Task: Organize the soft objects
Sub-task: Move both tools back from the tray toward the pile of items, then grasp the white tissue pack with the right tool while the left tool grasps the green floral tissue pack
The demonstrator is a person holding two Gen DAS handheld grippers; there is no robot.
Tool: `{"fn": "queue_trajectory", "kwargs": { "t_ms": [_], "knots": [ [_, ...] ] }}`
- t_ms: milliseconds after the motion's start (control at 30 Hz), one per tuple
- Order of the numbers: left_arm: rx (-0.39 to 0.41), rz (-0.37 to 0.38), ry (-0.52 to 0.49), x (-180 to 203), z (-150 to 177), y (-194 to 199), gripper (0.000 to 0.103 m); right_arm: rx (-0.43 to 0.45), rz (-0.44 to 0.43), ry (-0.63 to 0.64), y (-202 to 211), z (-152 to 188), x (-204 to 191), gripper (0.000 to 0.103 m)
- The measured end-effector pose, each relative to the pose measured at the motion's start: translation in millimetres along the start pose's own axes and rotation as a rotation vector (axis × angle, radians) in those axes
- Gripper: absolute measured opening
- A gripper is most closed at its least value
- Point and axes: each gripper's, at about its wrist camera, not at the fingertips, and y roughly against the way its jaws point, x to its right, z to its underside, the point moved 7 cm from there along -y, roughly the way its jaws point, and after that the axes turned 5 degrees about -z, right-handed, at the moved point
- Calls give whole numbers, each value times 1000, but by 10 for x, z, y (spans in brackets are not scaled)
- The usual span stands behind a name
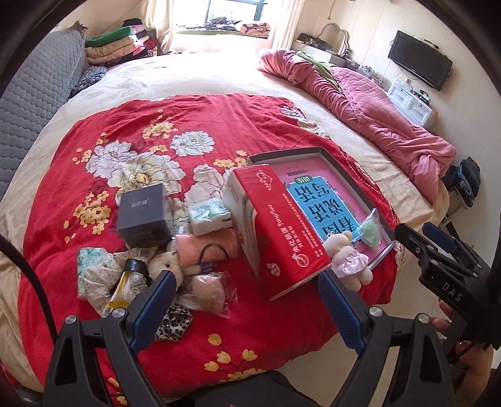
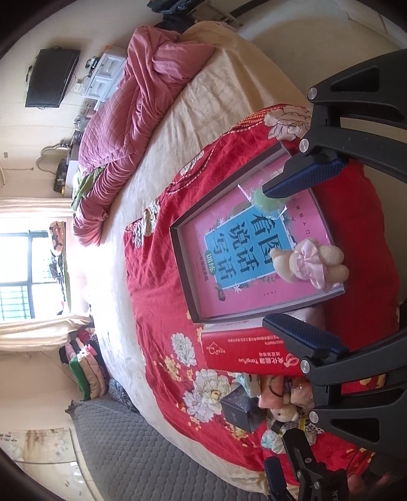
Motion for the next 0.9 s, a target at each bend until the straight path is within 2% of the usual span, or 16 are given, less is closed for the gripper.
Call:
{"fn": "queue_trajectory", "kwargs": {
  "t_ms": [333,900],
  "knots": [
    [1,-31,141,-770,37,60,92,3,-64,80,-37,-42,-588,77],
    [-51,-98,246,-1626,232,-175,92,-70,-166,220,-533,-23,-1587,77]
  ]
}}
